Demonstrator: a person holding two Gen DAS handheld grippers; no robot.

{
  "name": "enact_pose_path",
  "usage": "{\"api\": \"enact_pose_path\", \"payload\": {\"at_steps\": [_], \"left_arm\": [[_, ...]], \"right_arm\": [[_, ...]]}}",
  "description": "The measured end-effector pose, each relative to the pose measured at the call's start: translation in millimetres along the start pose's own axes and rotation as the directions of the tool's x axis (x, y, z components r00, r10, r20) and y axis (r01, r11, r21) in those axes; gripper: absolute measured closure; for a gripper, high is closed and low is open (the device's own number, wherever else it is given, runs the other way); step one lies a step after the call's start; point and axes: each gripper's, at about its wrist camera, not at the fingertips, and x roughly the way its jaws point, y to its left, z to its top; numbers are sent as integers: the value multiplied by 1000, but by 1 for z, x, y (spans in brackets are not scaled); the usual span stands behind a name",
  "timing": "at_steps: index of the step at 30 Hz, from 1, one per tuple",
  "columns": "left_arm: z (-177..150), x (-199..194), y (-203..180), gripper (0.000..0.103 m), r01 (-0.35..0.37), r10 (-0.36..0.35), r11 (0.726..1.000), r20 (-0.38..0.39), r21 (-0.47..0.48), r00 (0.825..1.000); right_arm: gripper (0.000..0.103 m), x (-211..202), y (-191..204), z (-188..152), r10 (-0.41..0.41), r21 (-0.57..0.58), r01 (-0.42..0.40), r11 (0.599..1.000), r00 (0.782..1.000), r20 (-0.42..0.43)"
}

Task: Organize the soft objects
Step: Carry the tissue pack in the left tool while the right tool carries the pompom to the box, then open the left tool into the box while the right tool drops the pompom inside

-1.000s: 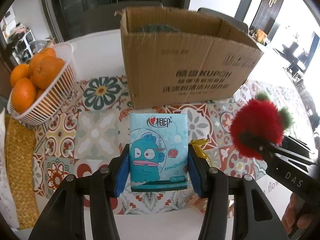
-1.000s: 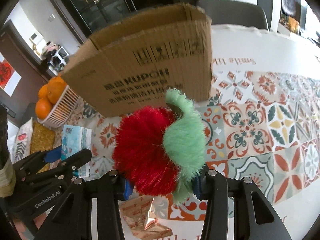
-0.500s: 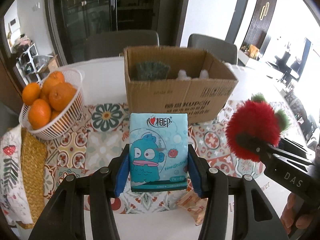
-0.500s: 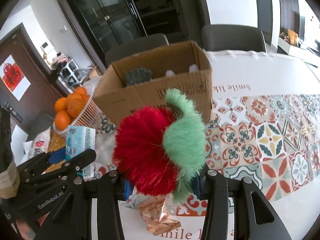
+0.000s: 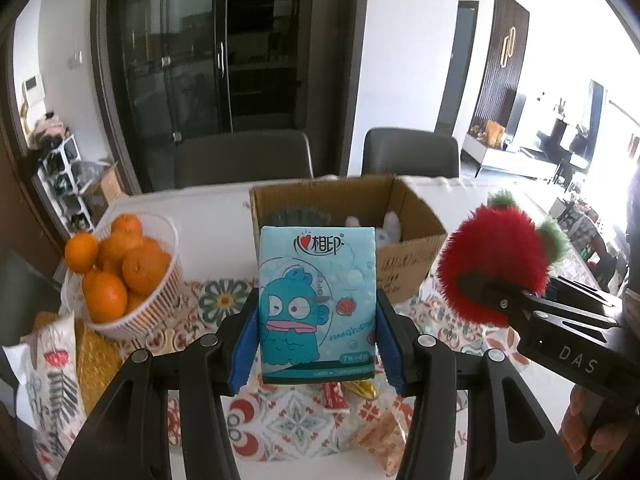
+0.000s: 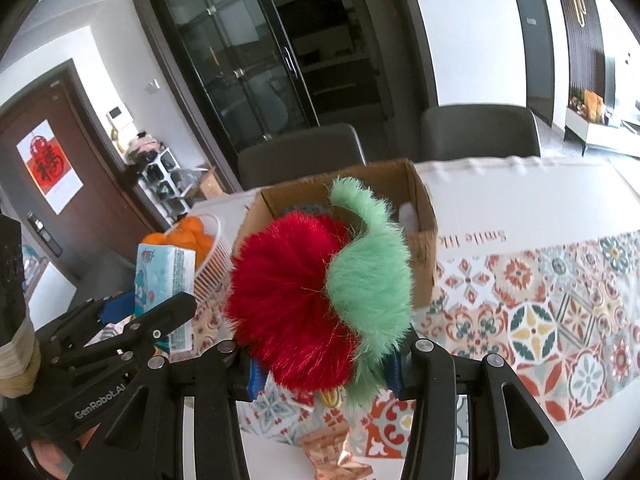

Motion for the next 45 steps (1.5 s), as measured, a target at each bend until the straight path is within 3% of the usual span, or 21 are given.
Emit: {"api": "enact_pose_path", "payload": {"at_steps": [13, 22, 36, 45], "left_arm": [[41, 6, 8, 51, 22, -22, 1000, 53, -1, 998], [69, 30, 15, 51, 37, -36, 999, 29, -13, 999], [86, 92, 24, 51, 26, -26, 1000, -66, -5, 997], [85, 143, 29, 51, 29, -27, 1000, -168, 12, 985]], "right_arm": [[57, -9, 10, 41, 19, -38, -16, 999, 997, 73], [57, 11, 8, 72, 29, -51, -26, 998, 997, 76], [57, 85, -6, 109, 18, -47, -21, 999, 998, -62], [56, 132, -26, 107, 17, -34, -23, 999, 985, -172]]}}
